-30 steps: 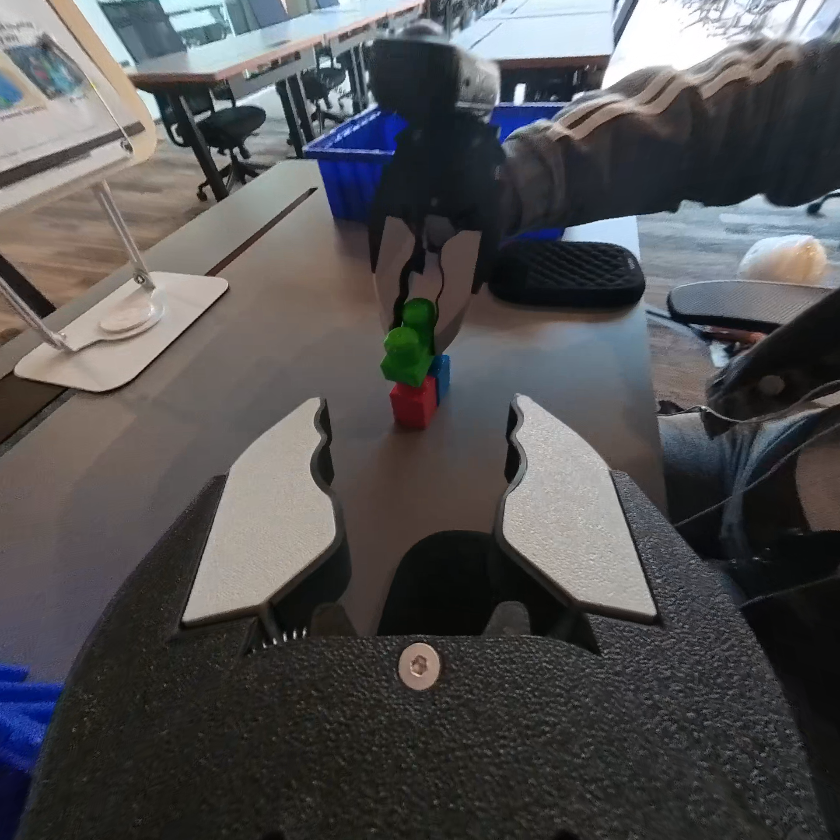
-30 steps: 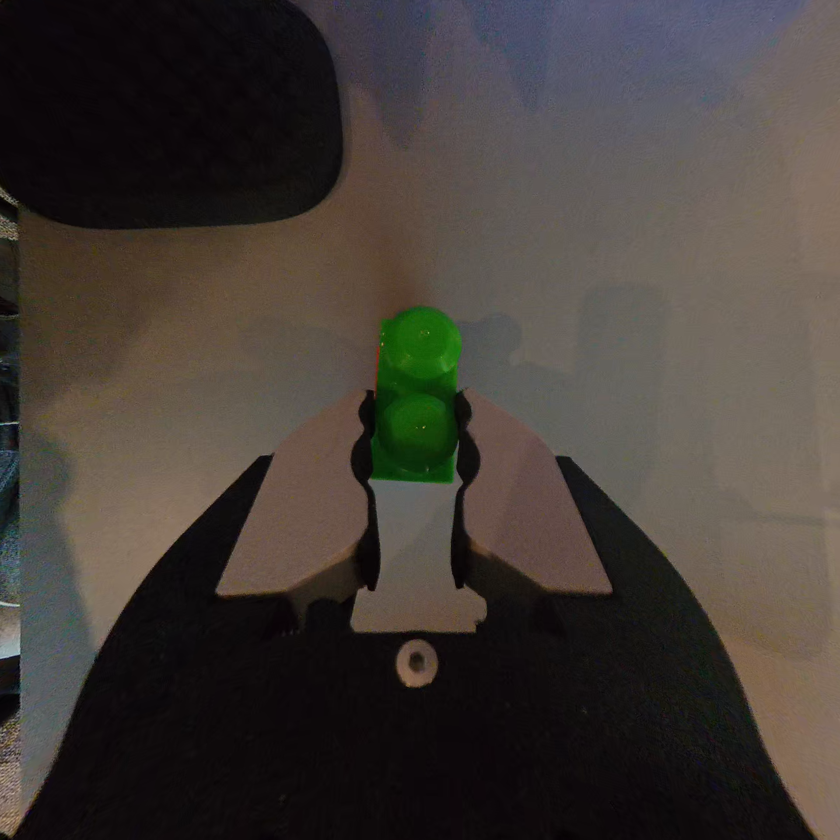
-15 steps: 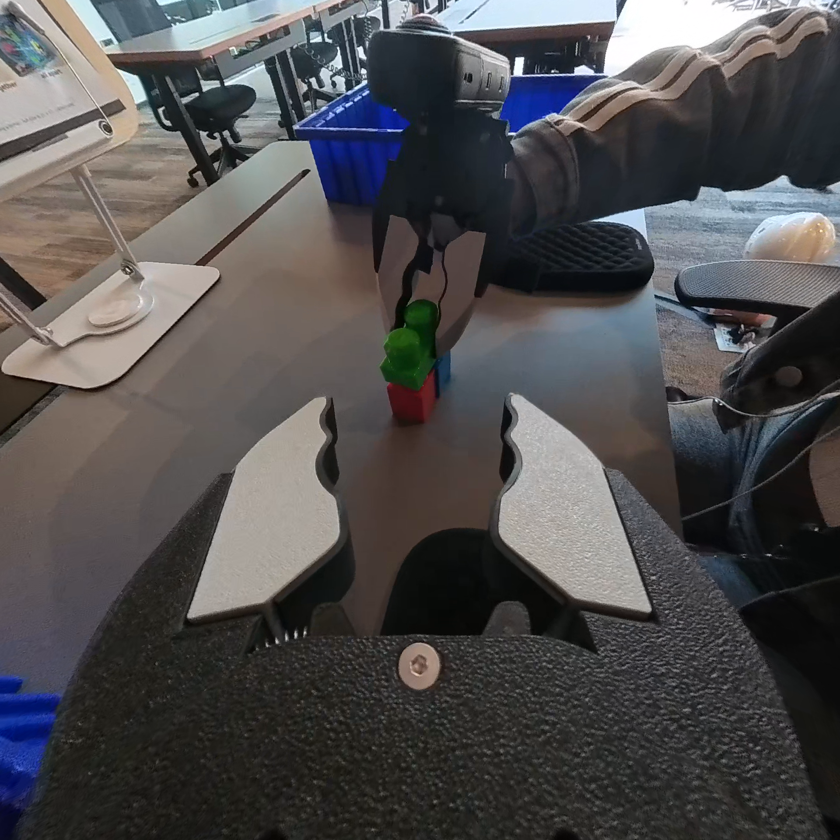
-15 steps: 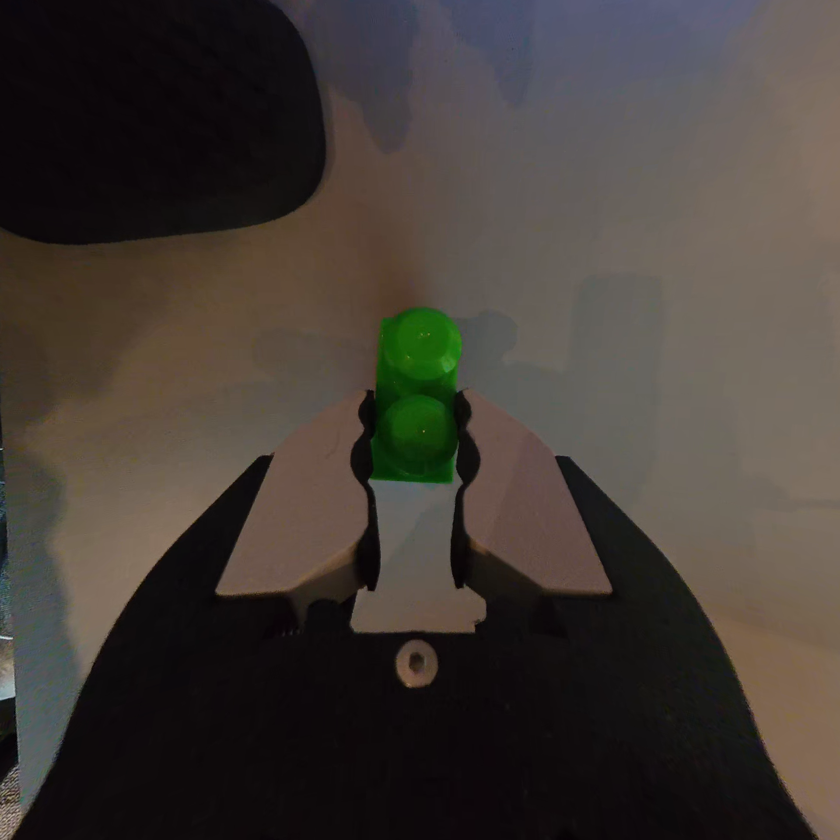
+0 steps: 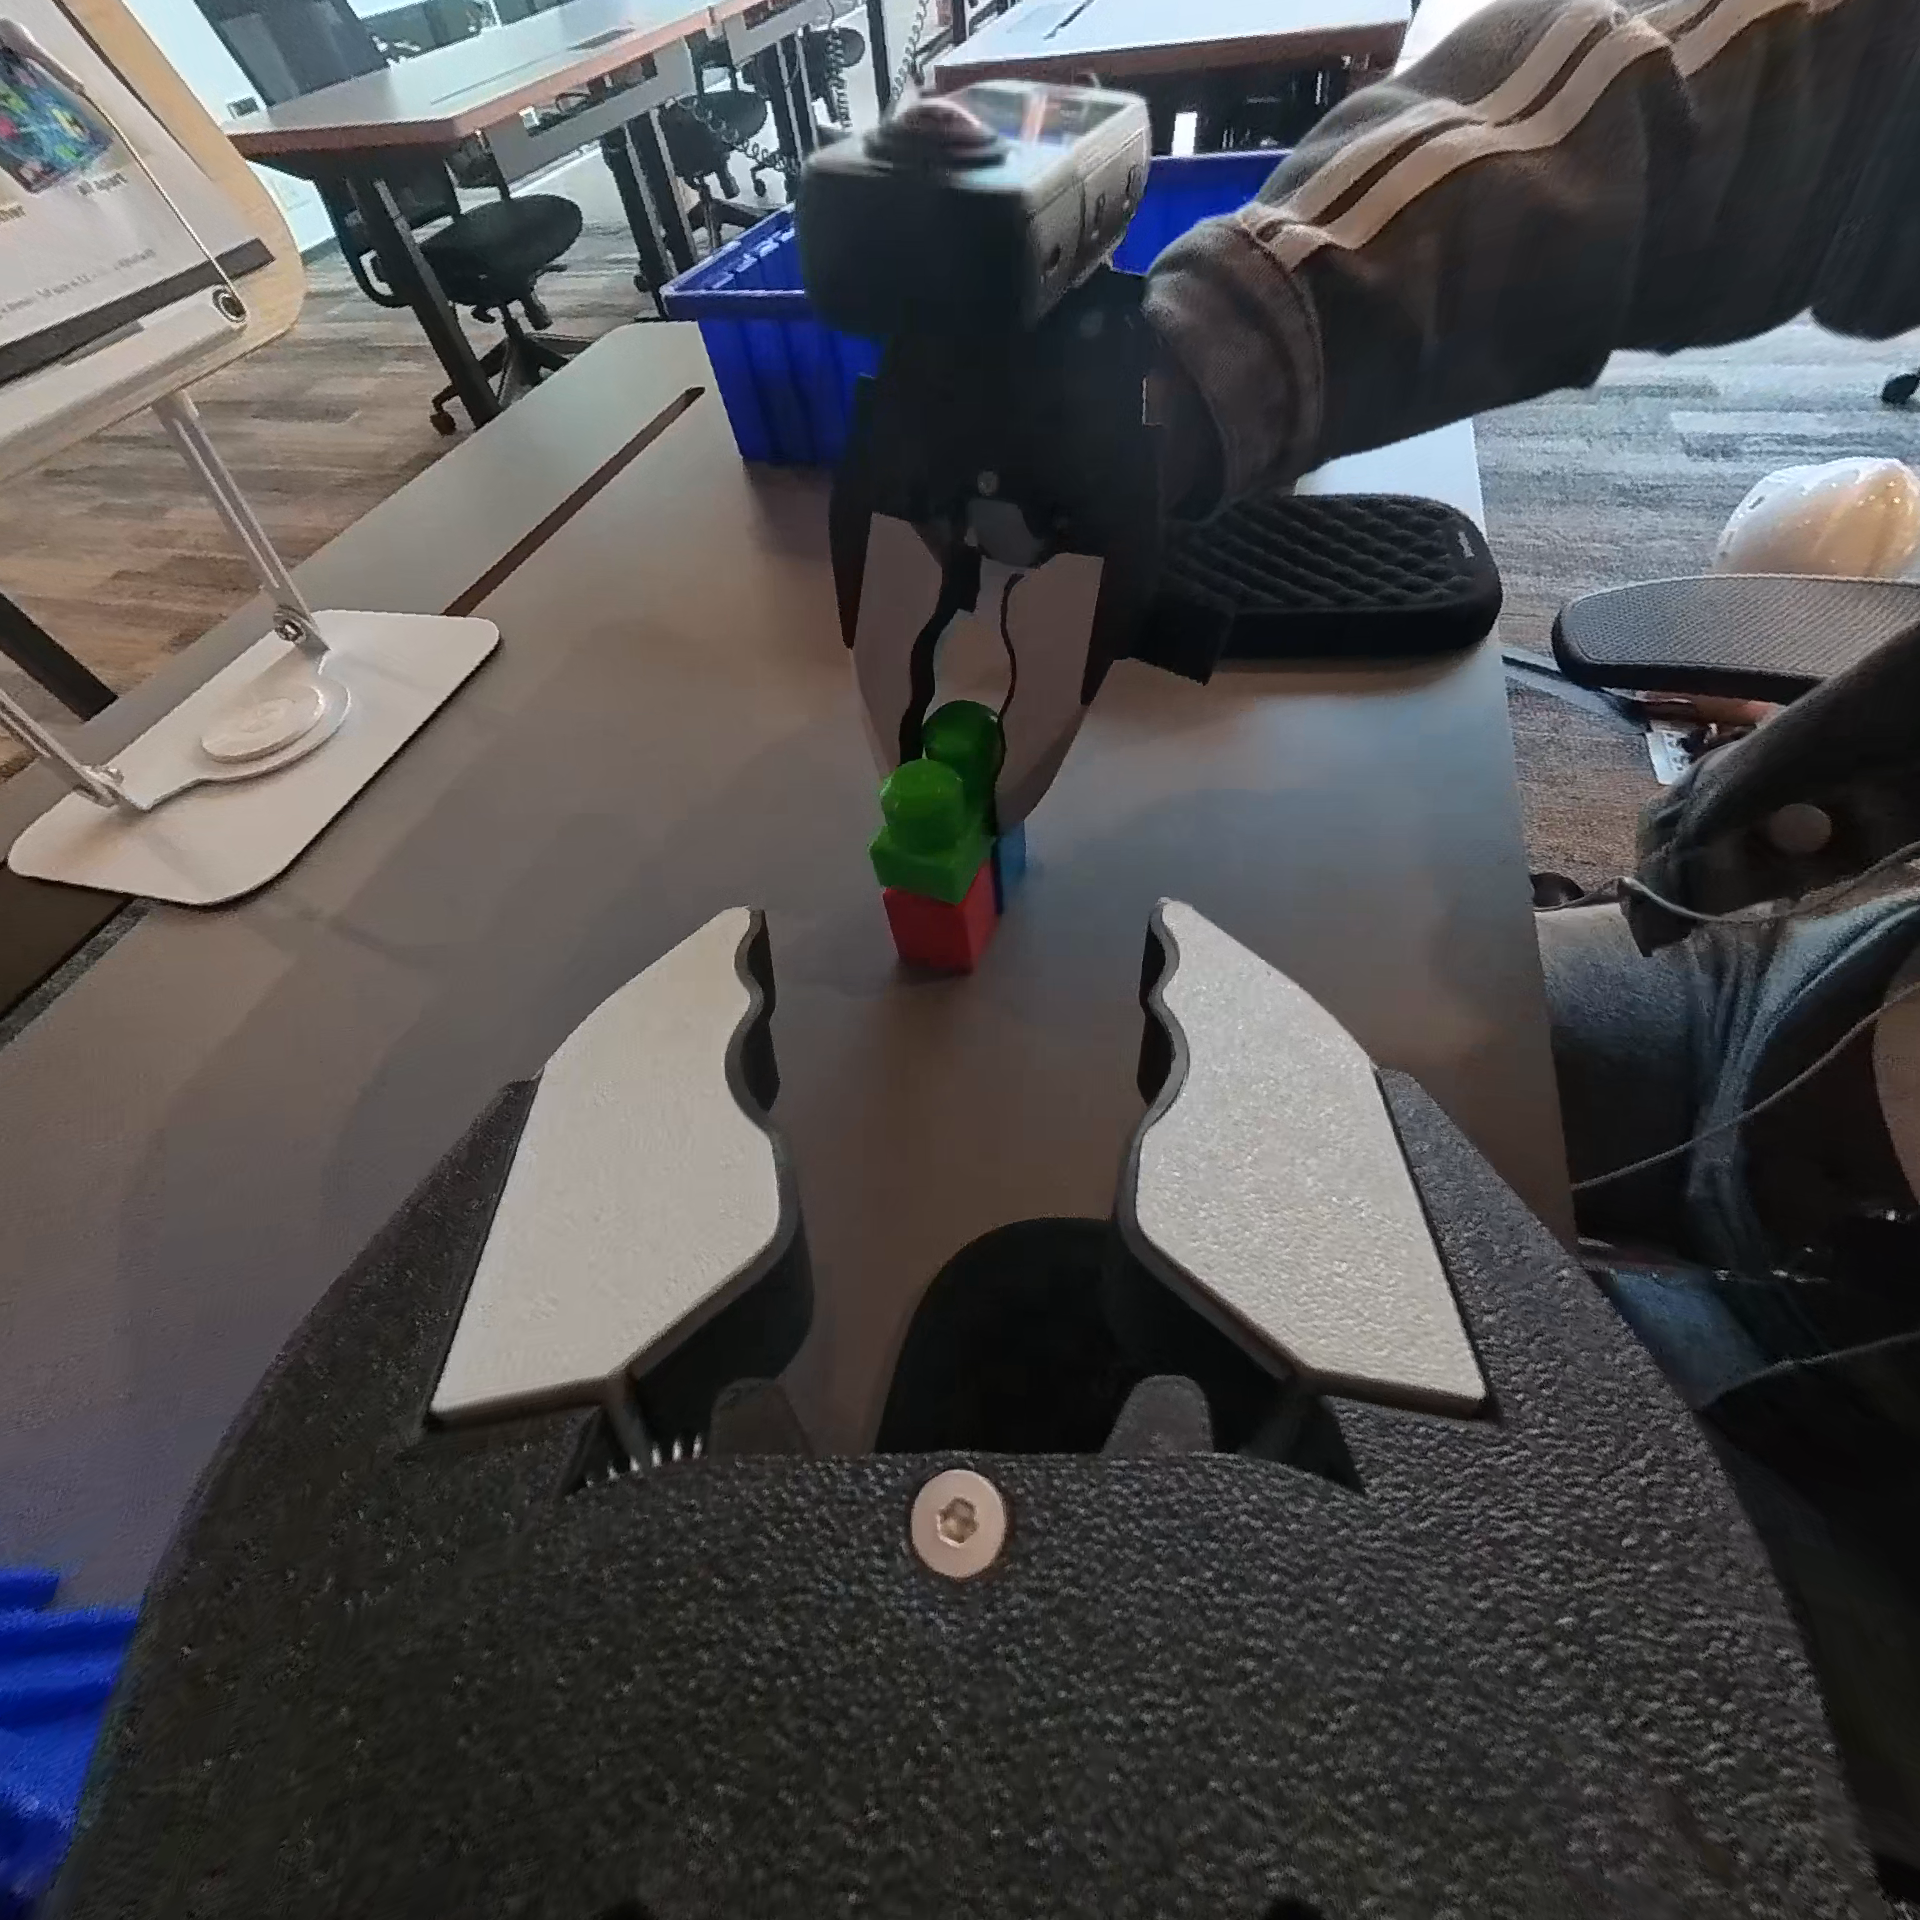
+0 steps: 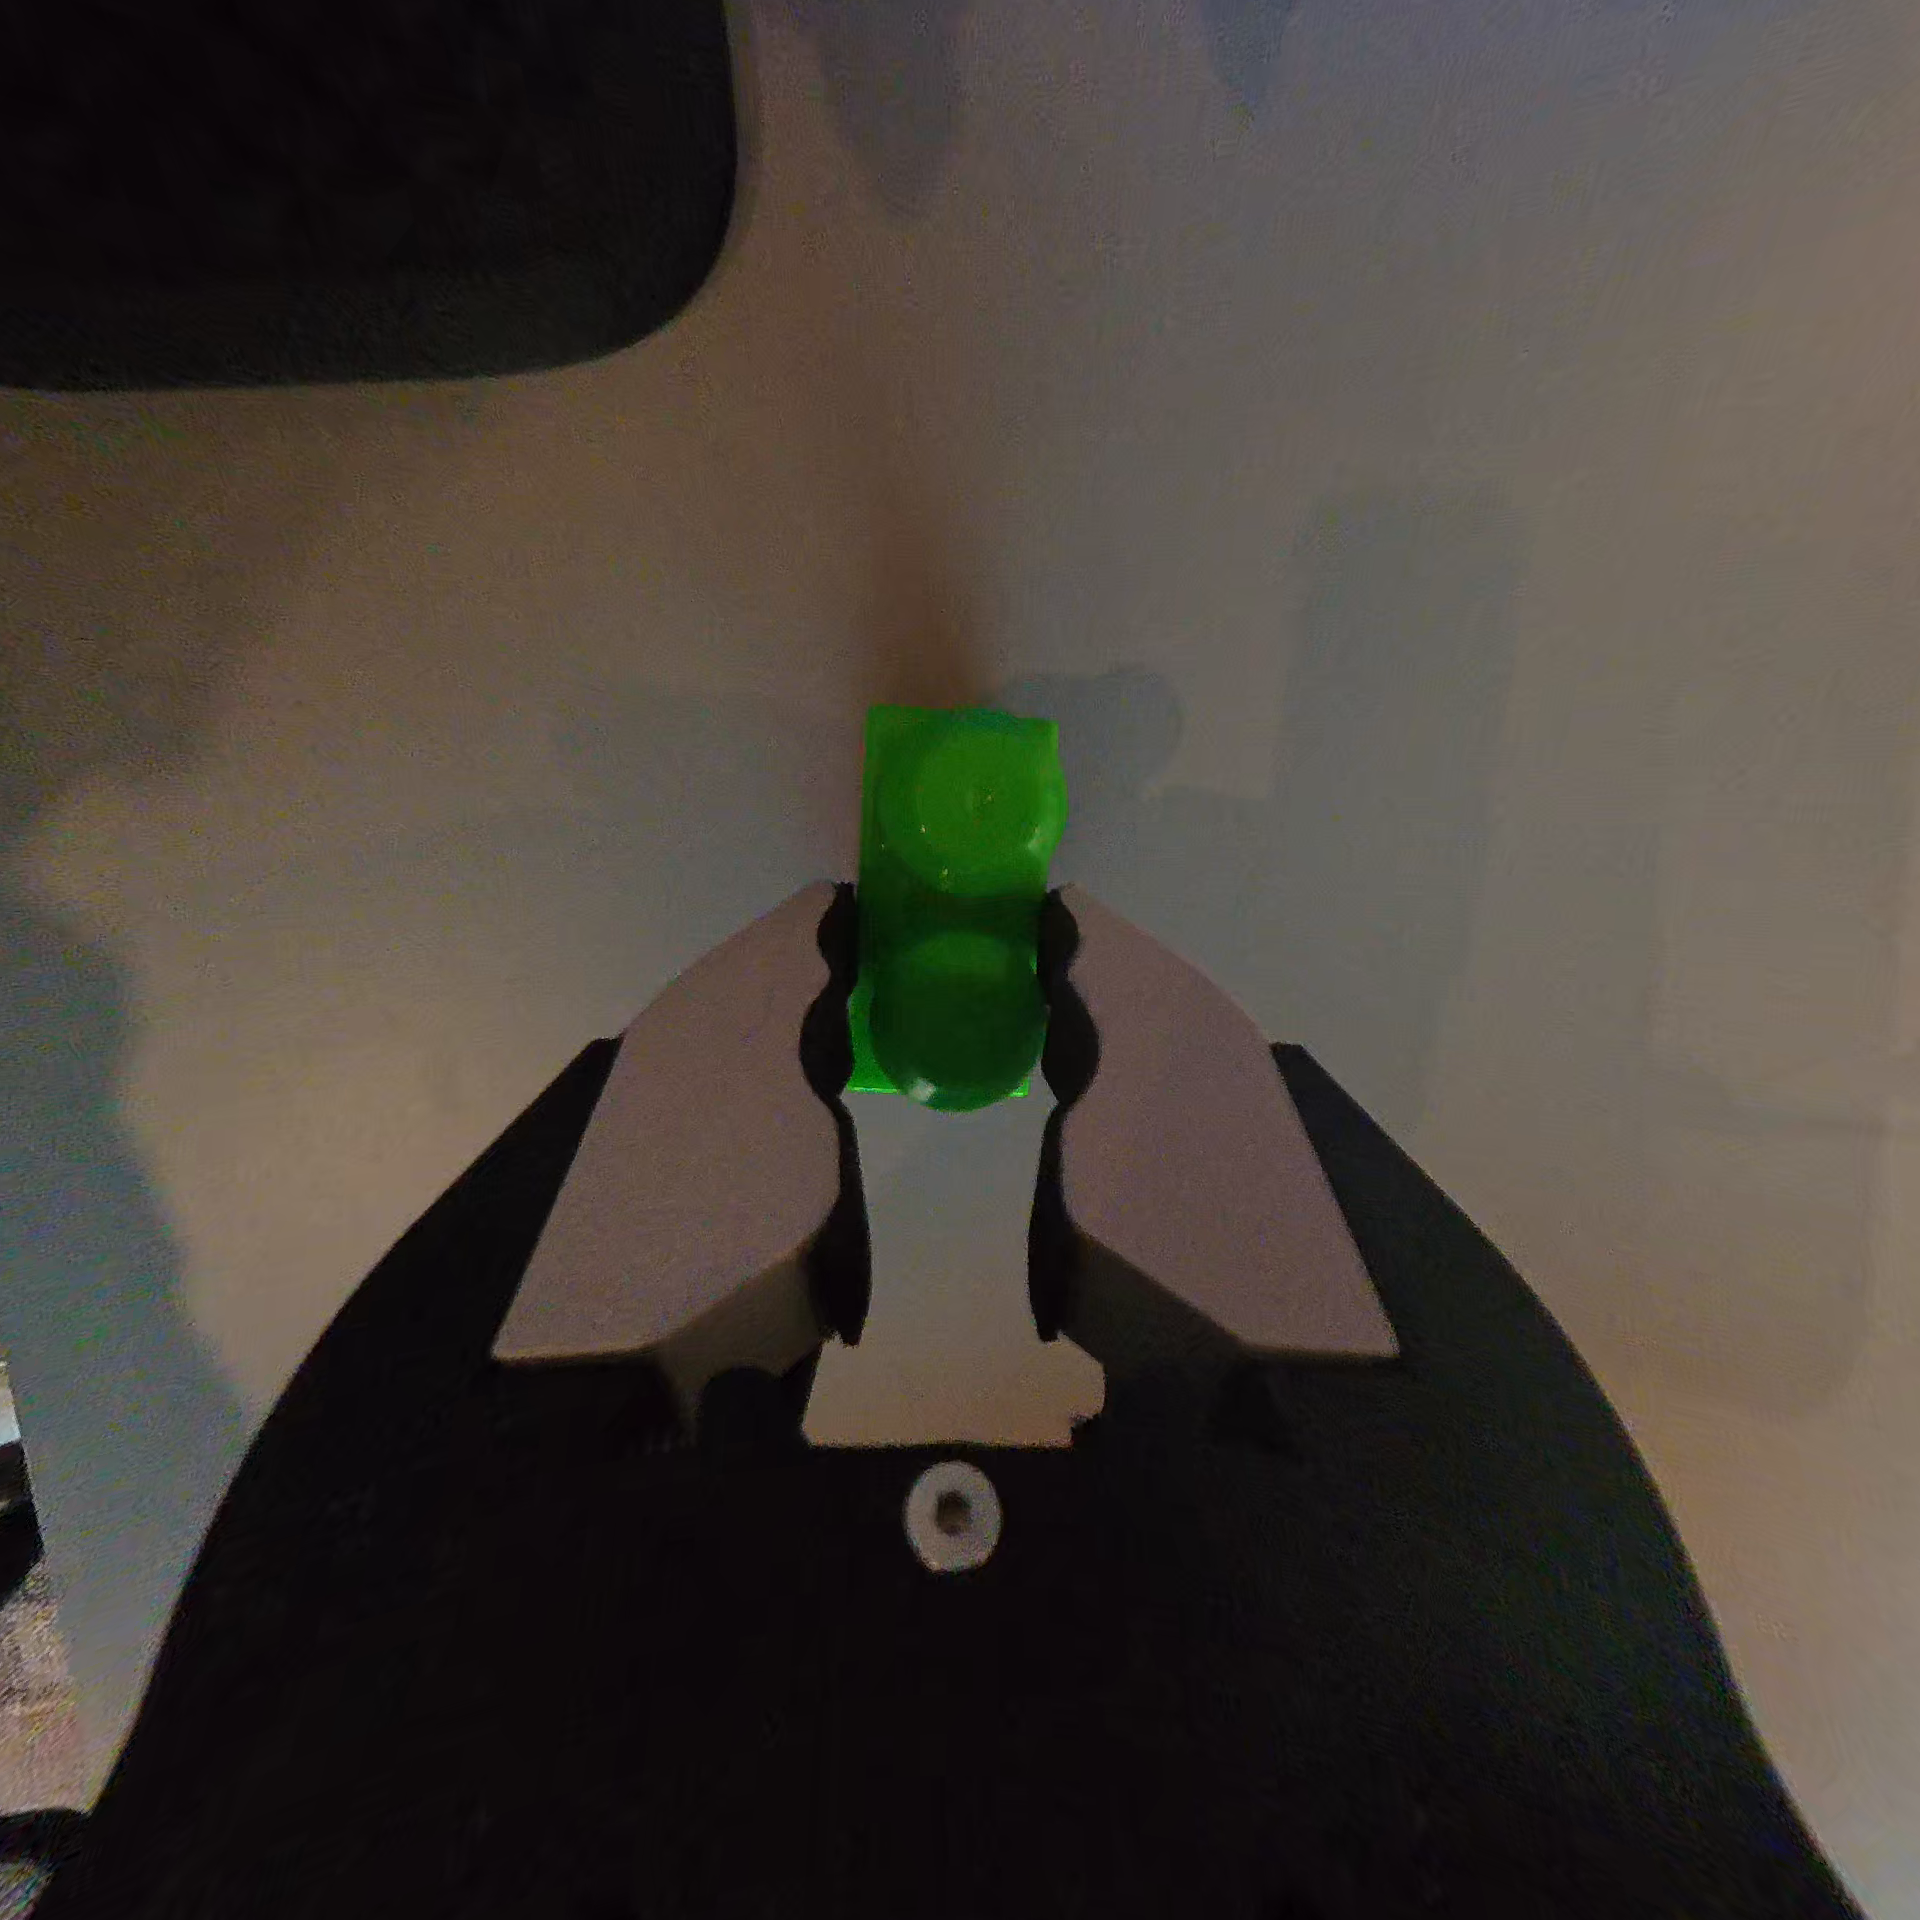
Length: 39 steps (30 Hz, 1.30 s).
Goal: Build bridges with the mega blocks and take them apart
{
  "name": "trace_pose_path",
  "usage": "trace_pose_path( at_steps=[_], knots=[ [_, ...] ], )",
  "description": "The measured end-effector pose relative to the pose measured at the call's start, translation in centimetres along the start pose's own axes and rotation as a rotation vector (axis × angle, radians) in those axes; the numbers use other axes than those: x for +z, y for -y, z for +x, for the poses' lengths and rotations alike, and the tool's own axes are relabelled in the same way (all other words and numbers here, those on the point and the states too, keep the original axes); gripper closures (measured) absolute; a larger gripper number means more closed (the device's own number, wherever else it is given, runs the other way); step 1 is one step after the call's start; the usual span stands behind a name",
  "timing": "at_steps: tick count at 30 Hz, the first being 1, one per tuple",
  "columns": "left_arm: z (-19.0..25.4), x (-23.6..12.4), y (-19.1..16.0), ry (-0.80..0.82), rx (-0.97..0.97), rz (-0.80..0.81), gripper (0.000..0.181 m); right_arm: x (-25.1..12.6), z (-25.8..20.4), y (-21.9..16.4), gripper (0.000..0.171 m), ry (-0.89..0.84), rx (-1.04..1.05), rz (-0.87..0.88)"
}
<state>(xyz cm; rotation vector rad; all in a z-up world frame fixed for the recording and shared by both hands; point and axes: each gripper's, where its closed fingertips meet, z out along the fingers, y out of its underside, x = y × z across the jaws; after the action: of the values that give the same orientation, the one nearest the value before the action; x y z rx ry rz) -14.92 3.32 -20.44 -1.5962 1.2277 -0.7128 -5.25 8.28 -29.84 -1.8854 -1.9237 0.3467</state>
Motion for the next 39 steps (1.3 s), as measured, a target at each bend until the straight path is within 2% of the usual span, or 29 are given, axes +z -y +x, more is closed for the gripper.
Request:
trace_pose_path(
  at_steps=[12,32,39],
  knots=[
    [0.6,0.9,-0.2,-0.019,0.020,-0.027,0.114,0.3,0.0,-0.5,0.138,0.032,-0.081,-0.238],
    [1.4,1.9,-0.3,-0.056,0.038,-0.032,0.113,0.3,0.1,-0.9,0.137,0.089,-0.151,-0.520],
    [1.6,2.2,-0.3,-0.068,0.046,-0.032,0.113,0.4,0.0,-0.9,0.137,0.124,-0.112,-0.453]
  ],
)
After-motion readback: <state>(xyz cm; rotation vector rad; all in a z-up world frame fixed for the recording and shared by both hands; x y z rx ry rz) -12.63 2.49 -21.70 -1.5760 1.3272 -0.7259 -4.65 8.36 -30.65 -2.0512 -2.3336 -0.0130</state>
